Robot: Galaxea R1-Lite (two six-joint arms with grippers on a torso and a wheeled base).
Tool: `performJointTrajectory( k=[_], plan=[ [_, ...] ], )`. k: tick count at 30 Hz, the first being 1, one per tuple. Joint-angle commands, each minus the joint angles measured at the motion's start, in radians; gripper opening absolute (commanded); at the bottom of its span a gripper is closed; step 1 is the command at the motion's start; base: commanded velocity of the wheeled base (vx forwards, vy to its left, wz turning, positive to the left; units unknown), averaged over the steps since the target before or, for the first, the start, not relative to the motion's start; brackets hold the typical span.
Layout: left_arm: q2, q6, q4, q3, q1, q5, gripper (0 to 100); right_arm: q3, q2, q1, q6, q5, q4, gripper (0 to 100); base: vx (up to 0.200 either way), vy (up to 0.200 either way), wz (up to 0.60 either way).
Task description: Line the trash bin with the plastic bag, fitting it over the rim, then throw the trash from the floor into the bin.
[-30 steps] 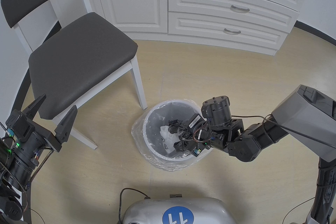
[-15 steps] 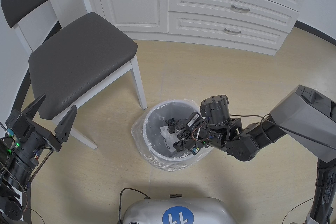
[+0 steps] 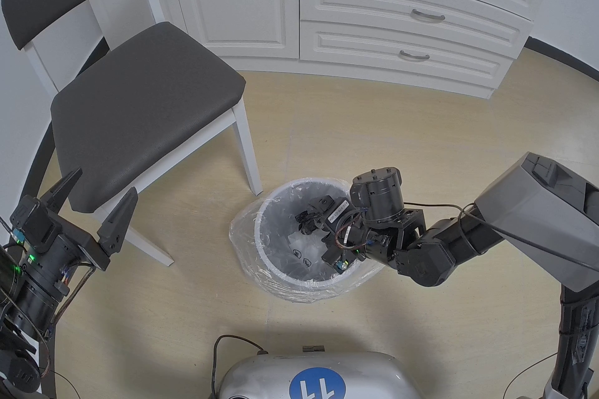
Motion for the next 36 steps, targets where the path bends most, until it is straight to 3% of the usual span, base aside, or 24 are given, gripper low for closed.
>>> performJointTrajectory(
  k=[1, 7, 13, 16, 22, 36],
  plan=[
    [0.001, 0.000, 0.000, 0.000, -0.001, 0.000, 100, -0.035, 0.005, 0.013, 0.003, 0.000, -0.001, 100, 0.000, 0.000, 0.00],
    [-0.004, 0.000, 0.000, 0.000, -0.001, 0.000, 100, -0.068, 0.015, 0.040, 0.009, -0.003, -0.001, 100, 0.000, 0.000, 0.00],
    [-0.005, 0.000, 0.000, 0.000, 0.000, 0.000, 100, -0.076, 0.017, 0.089, 0.093, -0.012, 0.009, 100, 0.000, 0.000, 0.00],
    [-0.007, 0.000, 0.000, 0.000, 0.000, 0.000, 100, -0.033, -0.014, 0.079, 0.084, -0.029, 0.012, 100, 0.000, 0.000, 0.00],
    [-0.007, -0.001, 0.000, -0.002, 0.000, 0.000, 100, 0.093, -0.075, 0.049, 0.055, -0.149, -0.001, 100, 0.000, 0.000, 0.00],
    [-0.001, -0.003, 0.000, -0.003, 0.000, 0.000, 100, 0.057, 0.017, 0.020, 0.059, -0.152, -0.029, 100, 0.000, 0.000, 0.00]
  ],
)
